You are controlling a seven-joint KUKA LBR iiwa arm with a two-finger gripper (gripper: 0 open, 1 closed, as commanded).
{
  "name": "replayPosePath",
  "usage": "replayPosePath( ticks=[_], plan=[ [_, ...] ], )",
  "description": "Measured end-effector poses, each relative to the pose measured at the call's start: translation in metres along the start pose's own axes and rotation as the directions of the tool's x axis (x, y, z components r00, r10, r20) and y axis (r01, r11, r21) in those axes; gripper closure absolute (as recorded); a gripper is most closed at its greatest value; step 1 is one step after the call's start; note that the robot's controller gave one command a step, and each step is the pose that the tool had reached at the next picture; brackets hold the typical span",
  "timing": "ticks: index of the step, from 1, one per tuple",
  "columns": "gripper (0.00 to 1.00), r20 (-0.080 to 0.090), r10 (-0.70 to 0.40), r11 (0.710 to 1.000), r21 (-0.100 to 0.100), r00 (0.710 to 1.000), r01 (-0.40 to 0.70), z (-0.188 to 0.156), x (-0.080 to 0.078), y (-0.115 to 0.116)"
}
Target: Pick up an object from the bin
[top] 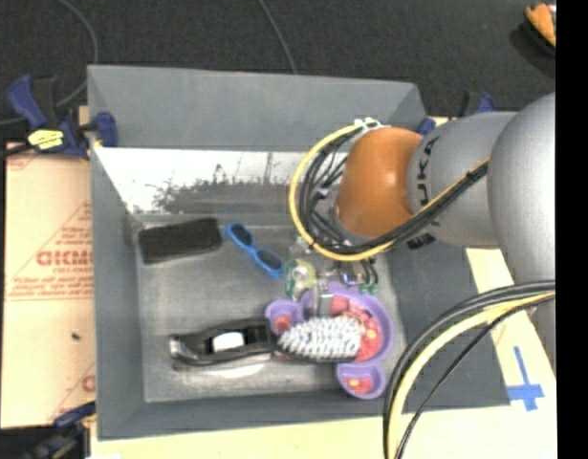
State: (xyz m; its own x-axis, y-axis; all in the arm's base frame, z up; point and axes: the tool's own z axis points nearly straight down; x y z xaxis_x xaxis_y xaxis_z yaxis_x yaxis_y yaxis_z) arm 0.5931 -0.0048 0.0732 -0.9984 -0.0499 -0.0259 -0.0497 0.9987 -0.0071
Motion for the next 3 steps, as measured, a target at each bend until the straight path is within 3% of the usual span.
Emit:
replayPosePath(
  ticks=[1,3],
  plan=[
    [1.0,-0.01,0.394,0.919,0.0,0.919,-0.394,0.0014,-0.0178,-0.0091],
    [1.0,-0.01,0.393,0.92,0.001,0.92,-0.393,-0.0003,-0.0173,-0.0092]
  ],
)
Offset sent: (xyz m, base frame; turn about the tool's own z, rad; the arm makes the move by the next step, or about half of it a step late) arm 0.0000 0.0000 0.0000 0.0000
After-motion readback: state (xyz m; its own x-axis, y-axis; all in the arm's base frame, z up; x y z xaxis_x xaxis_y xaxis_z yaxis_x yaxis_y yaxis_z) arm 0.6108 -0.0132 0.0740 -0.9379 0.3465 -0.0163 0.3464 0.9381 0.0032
